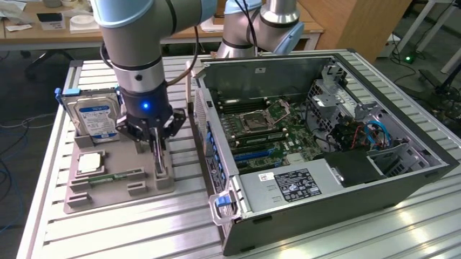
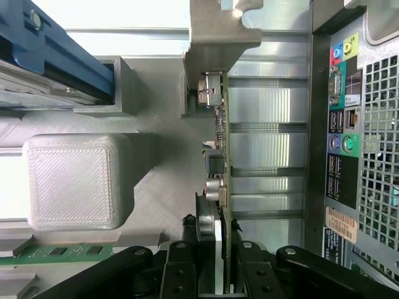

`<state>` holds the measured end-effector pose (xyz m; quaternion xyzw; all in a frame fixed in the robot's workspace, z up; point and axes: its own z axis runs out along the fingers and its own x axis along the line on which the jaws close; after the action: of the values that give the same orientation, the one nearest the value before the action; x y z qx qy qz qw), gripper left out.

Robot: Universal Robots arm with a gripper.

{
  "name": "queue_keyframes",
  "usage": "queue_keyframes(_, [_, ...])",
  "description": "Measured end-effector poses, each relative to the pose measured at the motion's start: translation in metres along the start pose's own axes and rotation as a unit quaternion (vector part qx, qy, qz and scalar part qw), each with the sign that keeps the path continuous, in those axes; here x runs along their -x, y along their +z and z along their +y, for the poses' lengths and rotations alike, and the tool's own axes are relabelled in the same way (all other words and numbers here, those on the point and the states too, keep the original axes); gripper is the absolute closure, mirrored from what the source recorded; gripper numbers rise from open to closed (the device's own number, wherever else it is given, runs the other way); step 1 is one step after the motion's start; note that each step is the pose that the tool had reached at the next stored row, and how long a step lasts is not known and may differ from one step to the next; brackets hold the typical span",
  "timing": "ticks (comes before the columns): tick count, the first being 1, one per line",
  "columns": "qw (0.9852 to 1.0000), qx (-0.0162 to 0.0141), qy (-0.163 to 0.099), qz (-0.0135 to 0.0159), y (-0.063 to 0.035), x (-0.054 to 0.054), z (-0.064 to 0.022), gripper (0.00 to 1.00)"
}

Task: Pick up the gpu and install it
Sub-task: 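Pick up the gpu and move the gpu toward the slot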

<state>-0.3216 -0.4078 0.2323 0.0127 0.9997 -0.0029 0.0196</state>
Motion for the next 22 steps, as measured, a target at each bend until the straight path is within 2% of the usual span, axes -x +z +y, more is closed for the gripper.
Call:
queue_keyframes(5, [1.0,0.0,0.0,0.0,-0.0042,0.0,0.0,0.72])
queue_keyframes(22, [1.0,0.0001,0.0,0.0,-0.0287,0.001,-0.0002,0.72])
